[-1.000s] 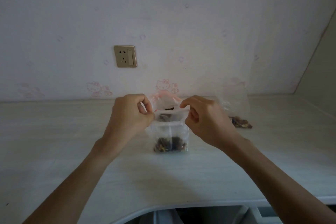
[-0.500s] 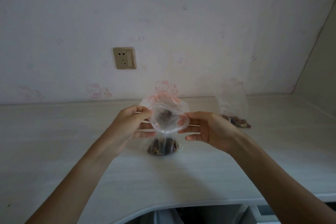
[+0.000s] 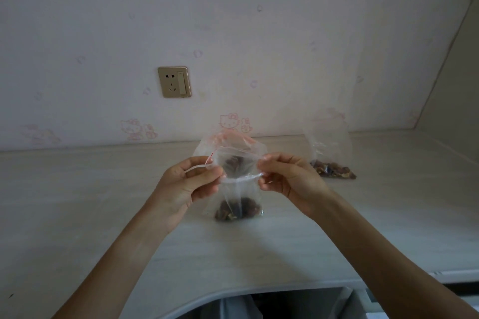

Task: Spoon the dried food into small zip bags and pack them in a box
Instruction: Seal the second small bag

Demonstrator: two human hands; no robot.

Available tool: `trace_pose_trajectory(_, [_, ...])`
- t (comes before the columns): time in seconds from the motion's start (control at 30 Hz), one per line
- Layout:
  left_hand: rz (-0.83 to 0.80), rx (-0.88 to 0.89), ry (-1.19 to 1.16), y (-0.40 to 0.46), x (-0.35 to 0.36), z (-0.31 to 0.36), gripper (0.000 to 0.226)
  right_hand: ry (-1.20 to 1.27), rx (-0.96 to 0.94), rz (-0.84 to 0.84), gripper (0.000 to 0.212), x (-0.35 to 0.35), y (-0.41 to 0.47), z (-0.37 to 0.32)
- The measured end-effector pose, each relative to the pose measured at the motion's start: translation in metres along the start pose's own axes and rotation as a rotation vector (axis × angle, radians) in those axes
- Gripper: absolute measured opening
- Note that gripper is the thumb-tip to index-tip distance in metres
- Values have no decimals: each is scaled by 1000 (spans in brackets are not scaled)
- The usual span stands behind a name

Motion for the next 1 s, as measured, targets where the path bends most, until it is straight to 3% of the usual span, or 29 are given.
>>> trace_pose_trajectory(0.17, [141, 108, 317, -1, 12, 30, 27, -461, -180, 298, 16, 8, -6, -33])
trace_pose_trajectory(0.23, [231, 237, 540, -2, 15, 47, 28, -663, -229, 382, 18, 16, -8, -44])
trace_pose_trajectory(0.37, [239, 509, 1081, -11, 36, 72, 37, -1378, -387, 437, 20, 45, -12, -61])
trace_pose_trajectory(0.43, [198, 533, 1337, -10, 48, 74, 38, -1551, -352, 419, 19, 50, -9, -64])
trace_pose_trajectory(0.5, [178, 472, 1416, -8, 51, 77, 35, -1488, -258, 365, 15, 46, -5, -65])
trace_pose_trajectory(0.63, [157, 294, 1303, -2, 41, 85, 17, -908, 18, 252, 6, 23, 0, -63])
trace_pose_trajectory(0.7, [155, 277, 1313, -1, 37, 92, 14, -716, 59, 208, 5, 18, -1, -65])
trace_pose_trajectory(1.0, [53, 325, 1331, 3, 41, 120, 15, -733, -31, 142, 6, 18, -11, -86])
Point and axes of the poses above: each hand's wrist, its own y-axis towards the middle knuckle, its own x-axis out of the palm, z = x × y, the point moved 6 cm from there along y, towards the middle knuckle, and after that the axes turned 2 degrees about x, right-handed, at the moved point
